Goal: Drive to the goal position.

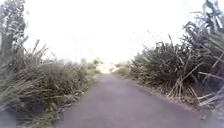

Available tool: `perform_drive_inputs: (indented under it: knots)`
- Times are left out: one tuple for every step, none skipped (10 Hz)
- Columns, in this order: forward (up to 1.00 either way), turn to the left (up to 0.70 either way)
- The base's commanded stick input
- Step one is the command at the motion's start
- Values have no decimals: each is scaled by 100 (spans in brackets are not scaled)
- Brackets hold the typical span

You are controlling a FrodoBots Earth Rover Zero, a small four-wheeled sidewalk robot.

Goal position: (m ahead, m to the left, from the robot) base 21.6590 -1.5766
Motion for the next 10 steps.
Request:
perform_drive_inputs:
  knots:
    - [70,0]
    - [70,0]
    - [70,0]
    - [70,0]
    - [70,0]
    - [70,0]
    - [70,0]
    - [70,0]
    - [70,0]
    - [70,0]
